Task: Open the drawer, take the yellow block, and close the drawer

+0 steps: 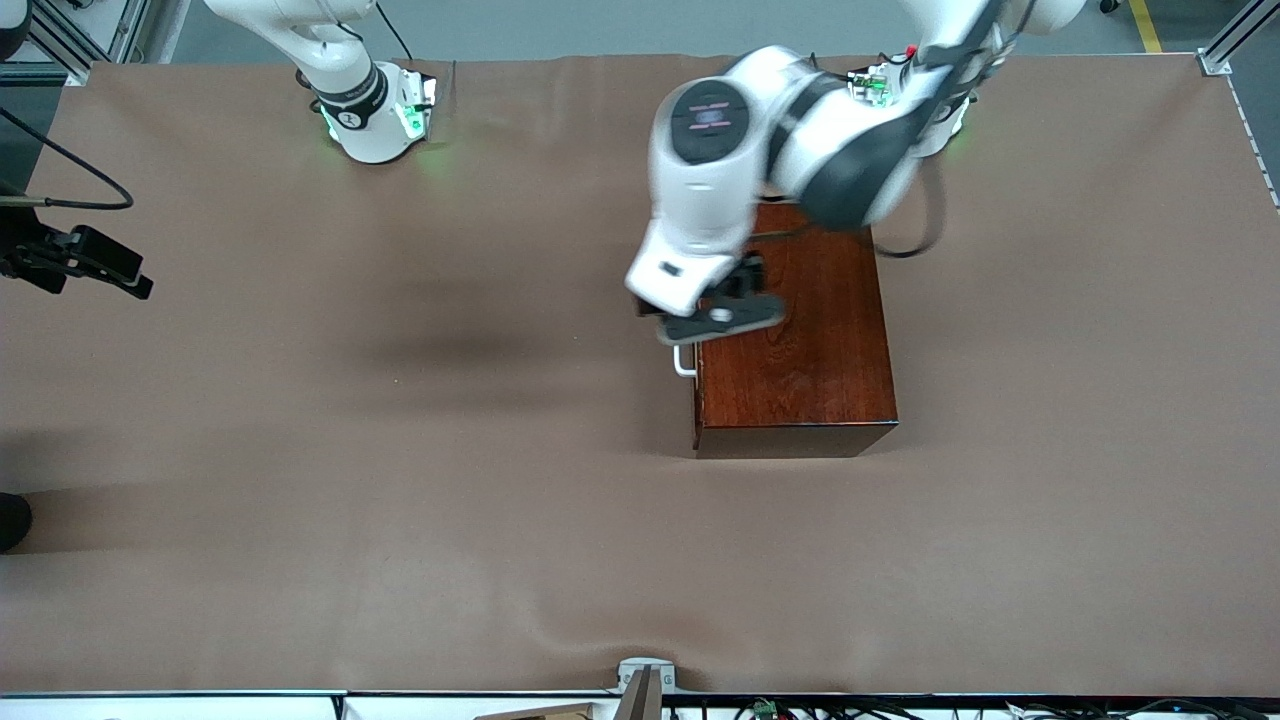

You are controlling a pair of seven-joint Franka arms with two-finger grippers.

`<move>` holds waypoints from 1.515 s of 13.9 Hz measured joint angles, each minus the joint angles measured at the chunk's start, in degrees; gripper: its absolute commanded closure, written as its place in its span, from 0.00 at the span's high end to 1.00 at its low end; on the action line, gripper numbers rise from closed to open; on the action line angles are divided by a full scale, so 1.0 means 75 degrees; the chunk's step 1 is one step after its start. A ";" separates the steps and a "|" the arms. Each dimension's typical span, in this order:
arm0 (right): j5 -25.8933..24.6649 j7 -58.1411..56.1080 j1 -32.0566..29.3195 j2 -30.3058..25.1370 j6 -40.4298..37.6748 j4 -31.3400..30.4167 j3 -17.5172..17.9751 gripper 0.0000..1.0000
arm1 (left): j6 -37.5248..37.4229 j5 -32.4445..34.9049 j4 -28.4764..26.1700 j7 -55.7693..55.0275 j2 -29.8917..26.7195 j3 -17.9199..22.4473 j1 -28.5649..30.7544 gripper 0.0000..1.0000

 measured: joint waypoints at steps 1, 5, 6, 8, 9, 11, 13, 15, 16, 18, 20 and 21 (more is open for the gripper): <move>0.0000 0.0000 0.0000 0.0000 0.0000 0.0000 0.0001 1.00 | 0.0229 0.0078 0.0151 -0.0286 0.0284 0.0289 -0.0460 1.00; 0.0000 0.0000 0.0000 0.0000 0.0000 0.0000 0.0000 1.00 | 0.0862 0.0104 0.0521 -0.0521 0.0977 0.1725 -0.2065 1.00; 0.0000 0.0000 0.0000 0.0000 0.0000 0.0000 0.0000 1.00 | 0.0873 0.0104 0.0577 -0.0525 0.1113 0.1871 -0.2240 1.00; 0.0000 0.0000 0.0000 0.0000 0.0001 0.0000 0.0000 1.00 | 0.0894 0.0104 0.0650 -0.0526 0.1317 0.1955 -0.2336 1.00; 0.0000 0.0000 0.0000 0.0000 0.0001 0.0000 0.0000 1.00 | 0.0893 0.0104 0.0659 -0.0523 0.1358 0.1963 -0.2332 1.00; 0.0000 0.0000 0.0000 0.0000 0.0000 0.0000 0.0000 1.00 | 0.0819 0.0104 0.0661 -0.0405 0.1408 0.1972 -0.2322 1.00; 0.0000 0.0000 0.0000 0.0000 0.0000 0.0000 0.0001 1.00 | 0.0478 -0.0035 0.0663 -0.0030 0.1454 0.1972 -0.2308 1.00; 0.0000 0.0000 0.0000 0.0000 0.0000 0.0000 0.0000 1.00 | 0.0063 -0.0620 0.0668 0.0508 0.1490 0.1984 -0.2203 1.00; 0.0000 0.0000 0.0000 0.0000 0.0000 0.0000 0.0000 1.00 | -0.0068 -0.0842 0.0669 0.0703 0.1498 0.1985 -0.2101 1.00; 0.0000 0.0000 0.0000 0.0000 0.0000 0.0000 0.0000 1.00 | -0.0174 -0.1078 0.0669 0.0912 0.1527 0.1985 -0.1920 1.00; 0.0000 0.0000 0.0000 0.0000 0.0000 0.0000 0.0000 1.00 | -0.0213 -0.1110 0.0669 0.0938 0.1644 0.1983 -0.1894 1.00; 0.0000 0.0000 0.0000 0.0000 0.0000 0.0000 0.0000 1.00 | -0.0213 -0.1111 0.0669 0.0938 0.1736 0.1977 -0.1904 1.00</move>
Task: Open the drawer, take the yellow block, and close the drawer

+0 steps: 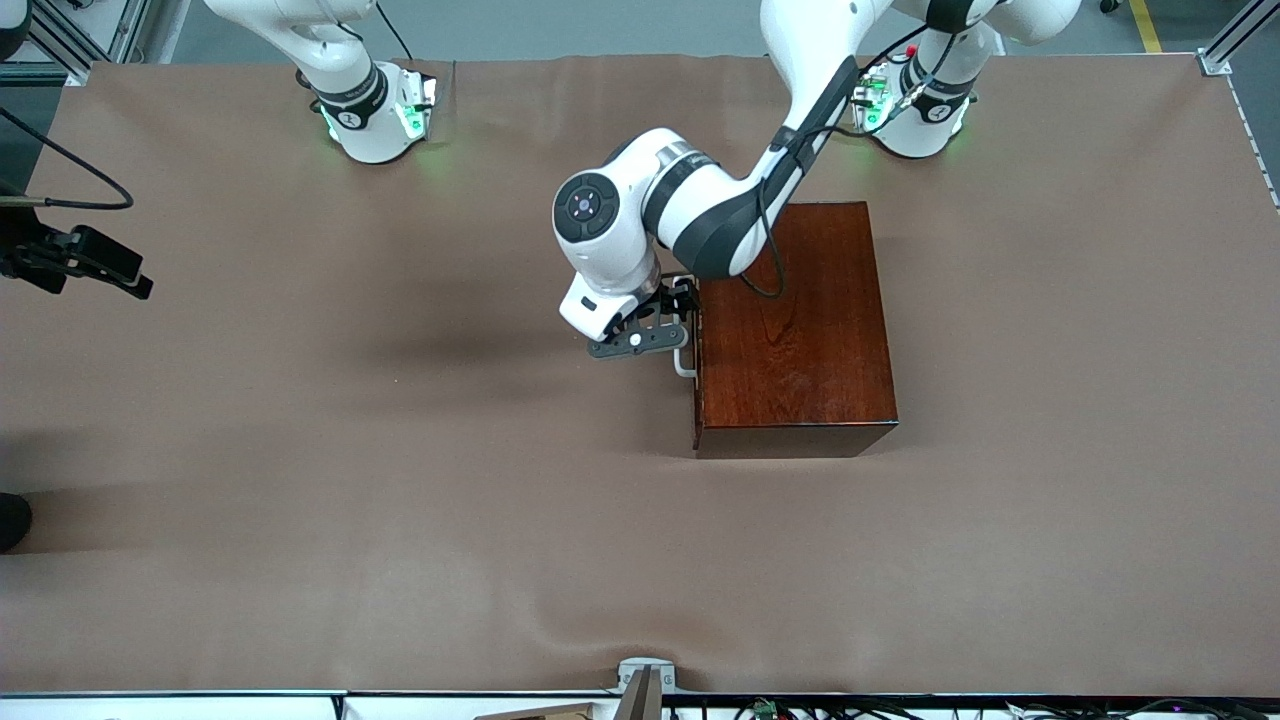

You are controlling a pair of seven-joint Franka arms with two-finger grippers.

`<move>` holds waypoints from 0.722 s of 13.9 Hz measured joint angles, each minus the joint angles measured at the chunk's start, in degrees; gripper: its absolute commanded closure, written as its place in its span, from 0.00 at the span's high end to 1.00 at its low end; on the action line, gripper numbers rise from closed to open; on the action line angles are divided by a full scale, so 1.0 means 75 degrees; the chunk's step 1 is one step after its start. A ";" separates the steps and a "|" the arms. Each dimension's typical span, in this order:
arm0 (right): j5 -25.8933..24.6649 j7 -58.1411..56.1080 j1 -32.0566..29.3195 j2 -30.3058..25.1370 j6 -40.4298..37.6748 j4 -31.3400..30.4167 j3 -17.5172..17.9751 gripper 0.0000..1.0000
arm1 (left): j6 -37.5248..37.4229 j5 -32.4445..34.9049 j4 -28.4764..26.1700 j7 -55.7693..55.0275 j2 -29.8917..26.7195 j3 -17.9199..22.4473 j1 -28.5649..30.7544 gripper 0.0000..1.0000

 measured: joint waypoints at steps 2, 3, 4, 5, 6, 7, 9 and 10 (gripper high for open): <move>0.0000 0.0000 0.0000 0.0000 0.0000 0.0000 0.0000 1.00 | 0.0002 -0.0002 0.0001 0.0000 0.0157 -0.0009 -0.0016 1.00; 0.0000 0.0000 0.0000 0.0000 0.0000 0.0000 0.0001 1.00 | 0.0011 -0.0008 0.0021 0.0000 0.0198 -0.0020 -0.0022 1.00; 0.0000 0.0000 0.0000 0.0000 0.0000 0.0000 0.0000 1.00 | 0.0012 -0.0009 0.0021 0.0000 0.0218 -0.0023 -0.0023 1.00; 0.0000 0.0000 0.0000 0.0000 0.0000 0.0000 0.0001 1.00 | 0.0013 -0.0010 0.0022 0.0000 0.0235 -0.0027 -0.0024 1.00; 0.0000 0.0000 0.0000 0.0000 0.0000 0.0000 0.0000 1.00 | 0.0016 -0.0010 0.0022 0.0000 0.0255 -0.0030 -0.0025 1.00; 0.0000 0.0000 0.0000 0.0000 0.0000 0.0000 0.0001 1.00 | 0.0020 -0.0010 0.0022 0.0000 0.0271 -0.0032 -0.0026 1.00; 0.0000 0.0000 0.0000 0.0000 0.0000 0.0000 0.0001 1.00 | 0.0117 -0.0010 0.0023 -0.0003 0.0293 -0.0032 -0.0028 1.00; 0.0000 0.0000 0.0000 0.0000 0.0000 0.0000 0.0001 1.00 | 0.0163 -0.0010 0.0022 -0.0036 0.0297 -0.0030 -0.0027 1.00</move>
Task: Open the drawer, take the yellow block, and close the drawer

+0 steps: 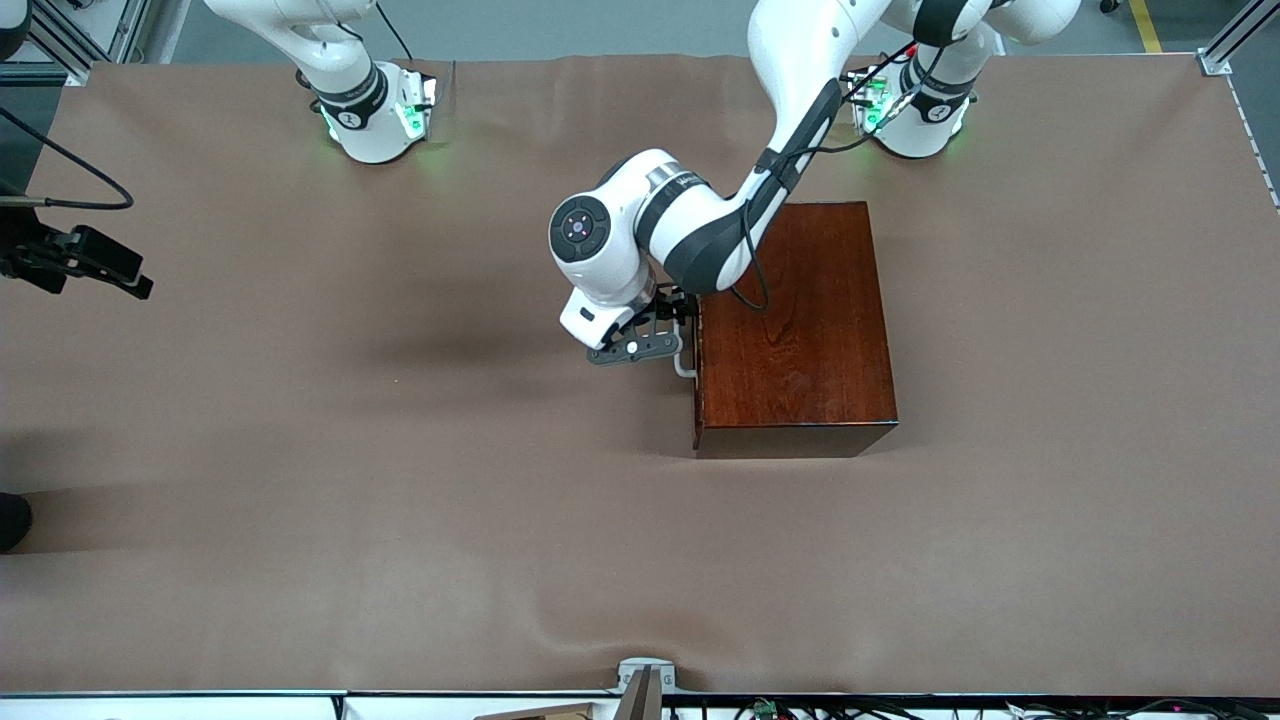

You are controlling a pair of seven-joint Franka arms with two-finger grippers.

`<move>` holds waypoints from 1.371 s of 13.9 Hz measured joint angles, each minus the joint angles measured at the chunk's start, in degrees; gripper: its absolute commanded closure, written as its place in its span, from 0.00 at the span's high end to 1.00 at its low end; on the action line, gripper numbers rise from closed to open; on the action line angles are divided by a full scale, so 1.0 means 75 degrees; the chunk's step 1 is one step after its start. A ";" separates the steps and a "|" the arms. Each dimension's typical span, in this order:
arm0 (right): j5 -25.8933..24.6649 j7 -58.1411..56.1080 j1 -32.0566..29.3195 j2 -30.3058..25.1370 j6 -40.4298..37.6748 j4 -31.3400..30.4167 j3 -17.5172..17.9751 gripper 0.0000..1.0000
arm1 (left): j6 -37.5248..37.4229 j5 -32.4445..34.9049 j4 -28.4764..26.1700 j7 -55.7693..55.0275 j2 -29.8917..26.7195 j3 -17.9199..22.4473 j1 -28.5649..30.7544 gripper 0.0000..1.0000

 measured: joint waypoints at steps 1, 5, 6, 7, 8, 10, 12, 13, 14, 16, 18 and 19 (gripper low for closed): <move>0.0000 0.0000 0.0000 0.0000 0.0000 0.0000 0.0000 1.00 | 0.0060 0.0000 0.0000 -0.0076 0.0000 0.0001 0.0000 1.00; 0.0000 0.0000 0.0000 0.0000 0.0000 0.0000 0.0001 1.00 | 0.0203 0.0000 -0.0002 -0.0349 0.0001 0.0010 0.0002 1.00; 0.0000 0.0000 0.0000 0.0000 0.0000 0.0000 0.0000 1.00 | 0.0313 0.0000 -0.0002 -0.0454 0.0002 0.0001 -0.0010 1.00; 0.0000 0.0000 0.0000 0.0000 0.0000 0.0000 0.0000 1.00 | 0.0425 0.0000 -0.0002 -0.0544 0.0004 -0.0004 -0.0039 1.00; 0.0000 0.0000 0.0000 0.0000 0.0000 0.0000 0.0001 1.00 | 0.0583 0.0000 -0.0002 -0.0612 0.0008 -0.0009 -0.0086 1.00; 0.0000 0.0000 0.0000 0.0000 0.0000 0.0000 0.0000 1.00 | 0.0913 0.0000 -0.0001 -0.0696 0.0027 -0.0015 -0.0211 1.00; 0.0000 0.0000 0.0000 0.0000 0.0000 0.0000 0.0000 1.00 | 0.1025 0.0007 -0.0001 -0.0707 0.0052 0.0035 -0.0315 1.00; 0.0000 0.0000 0.0000 0.0000 0.0000 0.0000 0.0001 1.00 | 0.1101 0.0007 -0.0001 -0.0707 0.0054 0.0032 -0.0329 1.00; 0.0000 0.0000 0.0000 0.0000 0.0000 0.0000 0.0001 1.00 | 0.1225 0.0006 -0.0001 -0.0707 0.0061 0.0026 -0.0352 1.00; 0.0000 0.0000 0.0000 0.0000 0.0000 0.0000 0.0002 1.00 | 0.1496 0.0006 -0.0001 -0.0707 0.0079 0.0013 -0.0410 1.00; 0.0000 0.0000 0.0000 0.0000 0.0000 0.0000 0.0002 1.00 | 0.1757 0.0004 -0.0001 -0.0712 0.0098 -0.0001 -0.0459 1.00; 0.0000 0.0000 0.0000 0.0000 0.0000 0.0000 0.0002 1.00 | 0.1897 0.0003 -0.0001 -0.0728 0.0112 -0.0008 -0.0479 1.00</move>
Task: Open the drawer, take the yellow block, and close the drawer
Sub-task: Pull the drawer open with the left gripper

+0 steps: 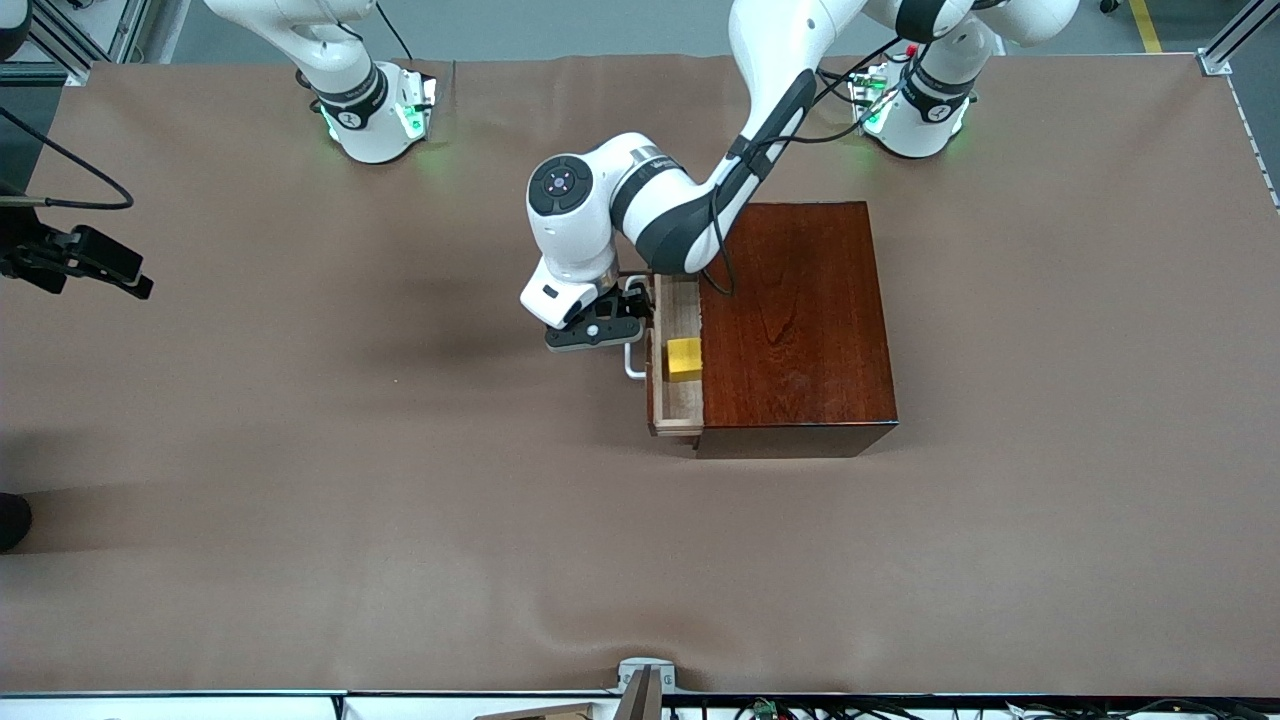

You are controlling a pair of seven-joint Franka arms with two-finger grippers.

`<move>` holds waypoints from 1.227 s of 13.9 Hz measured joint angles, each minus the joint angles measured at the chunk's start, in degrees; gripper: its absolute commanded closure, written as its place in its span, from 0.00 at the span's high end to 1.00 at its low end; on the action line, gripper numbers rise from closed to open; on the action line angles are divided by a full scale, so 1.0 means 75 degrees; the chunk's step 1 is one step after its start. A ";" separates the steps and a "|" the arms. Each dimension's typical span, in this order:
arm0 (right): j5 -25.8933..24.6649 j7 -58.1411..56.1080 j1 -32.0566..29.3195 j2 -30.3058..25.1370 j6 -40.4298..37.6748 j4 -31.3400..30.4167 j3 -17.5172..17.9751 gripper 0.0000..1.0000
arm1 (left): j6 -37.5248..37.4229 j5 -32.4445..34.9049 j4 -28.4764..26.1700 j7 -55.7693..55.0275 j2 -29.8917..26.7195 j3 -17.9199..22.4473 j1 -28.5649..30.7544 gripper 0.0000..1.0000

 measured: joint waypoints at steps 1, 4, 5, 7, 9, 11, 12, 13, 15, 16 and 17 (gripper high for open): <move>0.0000 0.0000 0.0000 0.0000 0.0000 0.0000 0.0000 1.00 | 0.0094 0.0000 0.0000 -0.0025 0.0011 -0.0001 -0.0019 1.00; 0.0000 0.0000 0.0000 0.0000 0.0000 0.0000 0.0000 1.00 | 0.0247 0.0000 -0.0004 -0.0094 0.0025 0.0001 -0.0046 1.00; 0.0000 0.0000 0.0000 0.0000 0.0000 0.0000 0.0000 1.00 | 0.0263 0.0000 -0.0010 -0.0097 0.0025 0.0002 -0.0048 1.00; 0.0000 0.0000 0.0000 0.0000 0.0000 0.0000 0.0000 1.00 | 0.0274 0.0000 -0.0016 -0.0098 0.0025 0.0000 -0.0049 1.00; 0.0000 0.0000 0.0000 0.0000 0.0000 0.0000 0.0000 1.00 | 0.0280 0.0001 -0.0018 -0.0098 0.0025 -0.0001 -0.0049 1.00; 0.0000 0.0000 0.0000 0.0000 0.0000 0.0000 0.0000 1.00 | 0.0367 0.0000 -0.0019 -0.0098 0.0028 -0.0021 -0.0052 1.00; 0.0000 0.0000 0.0000 0.0000 0.0000 0.0000 0.0000 1.00 | 0.0459 0.0000 -0.0020 -0.0098 0.0039 -0.0033 -0.0061 1.00; 0.0000 0.0000 0.0000 0.0000 0.0000 0.0000 0.0000 1.00 | 0.0499 0.0000 -0.0020 -0.0049 0.0042 -0.0034 -0.0073 1.00; 0.0000 0.0000 0.0000 0.0000 0.0000 0.0000 0.0000 1.00 | 0.0521 0.0000 -0.0021 0.0282 0.0043 -0.0040 -0.0073 1.00; 0.0000 0.0000 0.0000 0.0000 0.0000 0.0000 0.0000 1.00 | 0.0552 -0.0001 -0.0021 0.0405 0.0043 -0.0040 -0.0061 1.00; 0.0000 0.0000 0.0000 0.0000 0.0000 0.0000 0.0000 1.00 | 0.0588 -0.0002 -0.0021 0.0499 0.0043 -0.0040 -0.0046 1.00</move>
